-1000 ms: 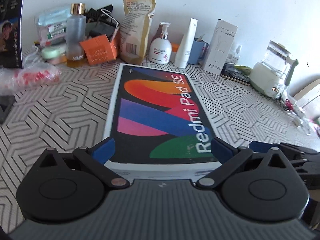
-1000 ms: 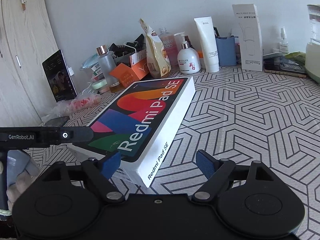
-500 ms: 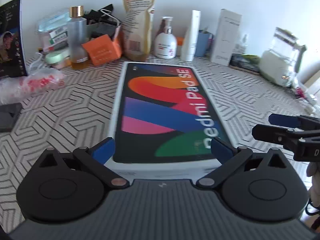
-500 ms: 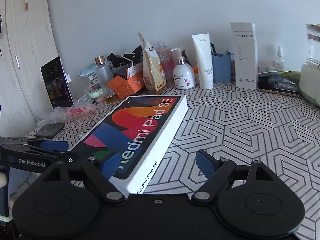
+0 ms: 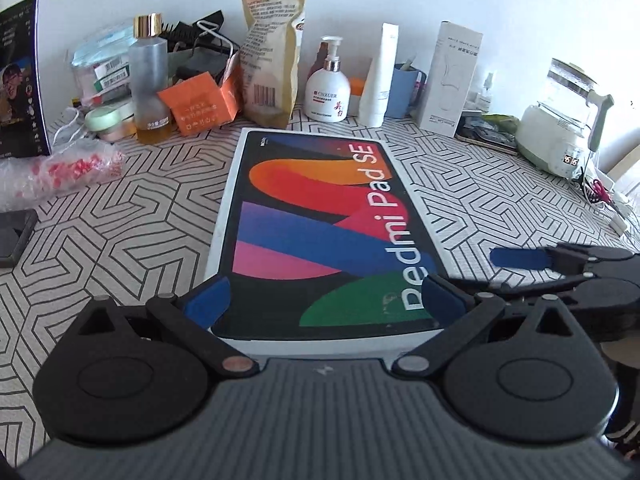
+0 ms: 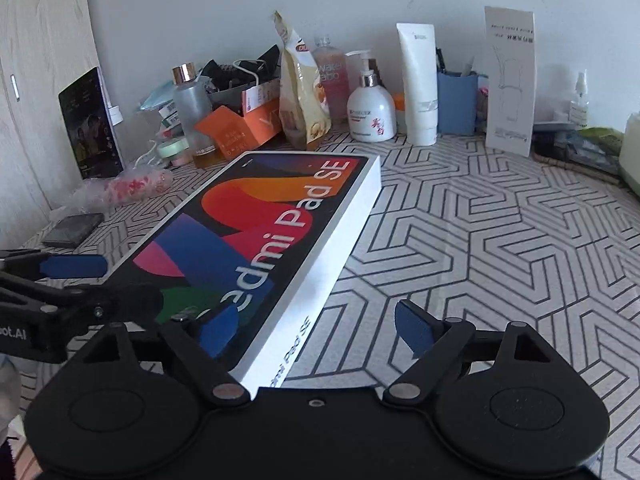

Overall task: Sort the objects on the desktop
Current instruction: 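Open both tools and pull them back from the closed box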

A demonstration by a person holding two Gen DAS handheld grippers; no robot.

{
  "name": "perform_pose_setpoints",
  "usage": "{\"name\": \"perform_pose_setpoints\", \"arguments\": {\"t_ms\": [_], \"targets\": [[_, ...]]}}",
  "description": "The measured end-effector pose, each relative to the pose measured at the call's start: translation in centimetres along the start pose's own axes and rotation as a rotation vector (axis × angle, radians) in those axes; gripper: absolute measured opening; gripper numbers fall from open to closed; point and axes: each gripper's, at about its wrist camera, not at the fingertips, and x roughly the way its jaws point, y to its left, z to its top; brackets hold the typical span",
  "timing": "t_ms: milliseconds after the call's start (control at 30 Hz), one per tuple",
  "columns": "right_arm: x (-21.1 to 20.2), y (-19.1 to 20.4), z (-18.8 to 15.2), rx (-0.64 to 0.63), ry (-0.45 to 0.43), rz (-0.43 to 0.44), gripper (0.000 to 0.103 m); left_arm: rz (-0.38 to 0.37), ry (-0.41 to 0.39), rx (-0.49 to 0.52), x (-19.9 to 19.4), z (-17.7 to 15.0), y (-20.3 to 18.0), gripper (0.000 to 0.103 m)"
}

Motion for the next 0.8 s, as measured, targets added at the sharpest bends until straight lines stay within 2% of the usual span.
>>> {"name": "perform_pose_setpoints", "arguments": {"t_ms": [100, 333, 533, 633, 733, 800], "targets": [[-1.1, 0.0, -0.7, 0.032, -0.019, 0.037, 0.089, 0.004, -0.042, 0.016, -1.3, -0.3, -0.8, 0.103], [-4.8, -0.1, -2.6, 0.095, -0.079, 0.101, 0.089, -0.022, -0.072, 0.028, -3.6, -1.8, -2.7, 0.103], [-7.7, 0.6, -5.0, -0.011, -0.155, 0.041, 0.093, -0.045, -0.098, 0.038, -5.6, -3.1, -4.3, 0.103], [-7.8, -0.7, -6.3, -0.02, -0.104, 0.006, 0.093, -0.063, -0.068, 0.018, -5.8, -3.8, -4.7, 0.103], [-8.5, -1.8, -6.6, -0.004, -0.1, -0.009, 0.093, -0.081, -0.033, -0.005, -6.0, -4.6, -5.0, 0.103], [-9.3, -2.1, -6.8, -0.008, -0.106, -0.031, 0.093, -0.068, -0.028, -0.018, -6.0, -5.1, -5.0, 0.103]]}}
